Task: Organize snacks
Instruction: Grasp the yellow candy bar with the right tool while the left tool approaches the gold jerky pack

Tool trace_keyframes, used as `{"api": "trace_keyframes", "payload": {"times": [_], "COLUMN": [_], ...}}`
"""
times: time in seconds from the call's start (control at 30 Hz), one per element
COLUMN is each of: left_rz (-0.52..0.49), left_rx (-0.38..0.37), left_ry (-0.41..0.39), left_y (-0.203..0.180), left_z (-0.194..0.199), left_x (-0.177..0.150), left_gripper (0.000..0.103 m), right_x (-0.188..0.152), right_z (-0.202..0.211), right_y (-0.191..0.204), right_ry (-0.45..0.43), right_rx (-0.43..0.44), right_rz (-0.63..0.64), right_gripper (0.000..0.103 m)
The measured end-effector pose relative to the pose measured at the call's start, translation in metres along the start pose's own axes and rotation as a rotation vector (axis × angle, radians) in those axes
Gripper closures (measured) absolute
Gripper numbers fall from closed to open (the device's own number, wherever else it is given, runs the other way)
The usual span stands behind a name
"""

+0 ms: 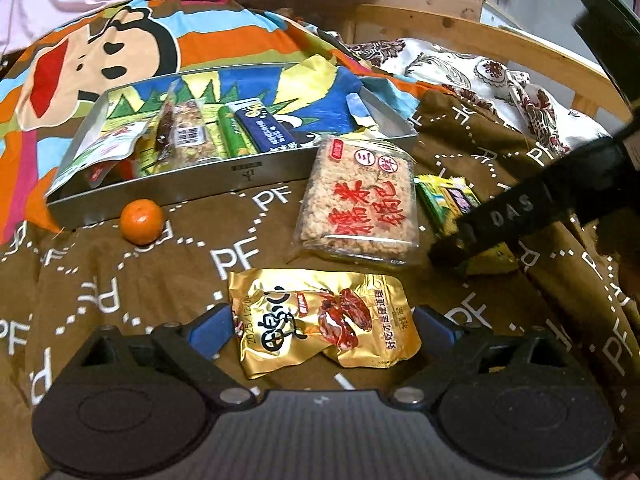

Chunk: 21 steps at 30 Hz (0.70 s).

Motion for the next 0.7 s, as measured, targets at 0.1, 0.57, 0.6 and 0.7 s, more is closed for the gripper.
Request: {"api": "trace_keyframes", "payload": {"times": [0.1, 0.57, 0.6, 0.7], "left_rz": [0.024, -0.012, -0.030, -0.077], "left_rx": [-0.006, 0.066, 0.077, 0.107], "left_ry": [0.005, 0.087, 0.093, 0.103], "left_y": [0.005, 0.002, 0.000, -0.004], "left_z": [0.009, 0.049, 0.047, 0.041], "left_x": [-0.006, -0.045, -0.046, -0.047], "left_gripper": [0.007, 0.001, 0.001, 0.001], "right_x": [-0.011, -0.047, -0.046, -0.042], "right_z": [0.006, 0.028, 0.026, 0.023], "right_y": [0.002, 0.028, 0.027, 0.026], "right_ry": [0.011, 0.045, 0.048, 0.051], "right_rx": [0.012, 0.124, 0.126, 0.139], "right_rz": [0.001, 0.021, 0.017, -0.003], "right_gripper": [0.045, 0.043, 0.042, 0.032]}}
Point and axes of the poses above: each gripper's, at about its wrist camera, not at the fingertips, and z roughly against the way its jaws point, y to its left, x to its top, the point moved 8 cm from there along -z, roughly the way its jaws point, and after that the axes turned 4 degrees about y, right-handed, at the moved point
